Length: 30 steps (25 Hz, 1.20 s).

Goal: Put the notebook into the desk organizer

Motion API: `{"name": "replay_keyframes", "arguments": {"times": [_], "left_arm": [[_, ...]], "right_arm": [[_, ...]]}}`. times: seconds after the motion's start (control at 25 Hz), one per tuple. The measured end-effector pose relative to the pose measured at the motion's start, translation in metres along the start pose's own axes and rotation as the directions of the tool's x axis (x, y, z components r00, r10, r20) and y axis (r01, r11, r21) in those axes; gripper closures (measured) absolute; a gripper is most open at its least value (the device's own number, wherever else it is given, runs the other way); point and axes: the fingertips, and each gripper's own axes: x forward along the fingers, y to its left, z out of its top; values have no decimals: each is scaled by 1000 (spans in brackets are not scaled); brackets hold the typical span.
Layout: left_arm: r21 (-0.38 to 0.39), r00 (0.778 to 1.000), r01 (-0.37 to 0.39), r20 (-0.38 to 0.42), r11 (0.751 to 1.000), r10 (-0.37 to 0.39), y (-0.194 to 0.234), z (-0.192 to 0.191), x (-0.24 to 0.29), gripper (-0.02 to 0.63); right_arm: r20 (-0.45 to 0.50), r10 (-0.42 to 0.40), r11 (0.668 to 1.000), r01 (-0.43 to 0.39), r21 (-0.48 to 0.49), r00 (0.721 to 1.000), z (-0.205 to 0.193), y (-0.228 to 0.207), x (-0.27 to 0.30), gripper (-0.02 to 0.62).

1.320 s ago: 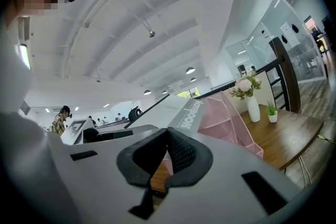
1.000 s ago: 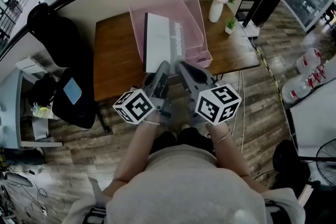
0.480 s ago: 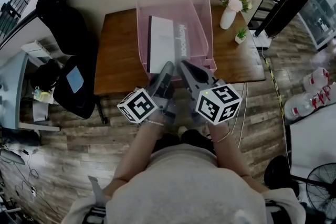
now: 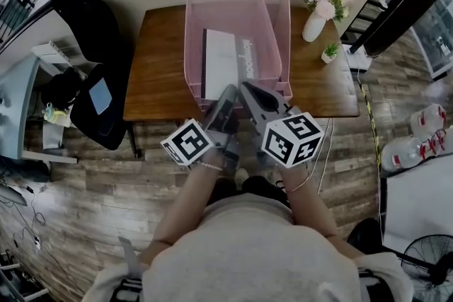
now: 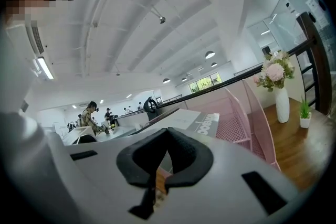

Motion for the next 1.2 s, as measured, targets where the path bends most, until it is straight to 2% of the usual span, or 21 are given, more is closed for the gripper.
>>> {"name": "replay_keyframes", "arguments": {"times": [0.12, 0.24, 0.32, 0.44, 0.56, 0.72, 0.88, 1.04, 1.2], "left_arm": [[-20, 1000, -29, 10, 999, 29, 6, -4, -2, 589], [-129, 999, 5, 33, 992, 0, 3, -8, 1, 580], [-156, 999, 11, 38, 988, -5, 6, -8, 1, 566], [-127, 999, 1, 37, 992, 4, 13, -7, 0, 558], [-141, 999, -5, 37, 990, 10, 16, -8, 1, 557], [-101, 1000, -10, 24, 995, 13, 16, -7, 1, 540], [-113, 1000, -3, 13, 994, 4, 10, -12, 2, 503], [-41, 999, -41, -20, 998, 40, 16, -11, -2, 469], [-23, 998, -53, -30, 998, 52, 17, -14, -6, 425]], "right_arm": [[-1, 11, 1000, -11, 9, 1000, -2, -2, 0, 598], [-7, 15, 1000, -15, 11, 1000, -3, -4, -1, 598], [-12, 17, 1000, -16, 13, 1000, -4, -5, 0, 598], [-18, 17, 1000, -17, 18, 1000, -6, -6, 0, 598], [-19, 13, 1000, -13, 22, 1000, -7, -9, 0, 598], [-19, 15, 1000, -14, 23, 1000, -7, -8, 0, 598], [-19, 13, 1000, -13, 21, 1000, -8, -9, -1, 598], [-14, 4, 1000, -4, 28, 1000, -8, -10, -2, 598], [-8, 3, 999, -3, 33, 1000, -8, -7, -4, 598]]}}
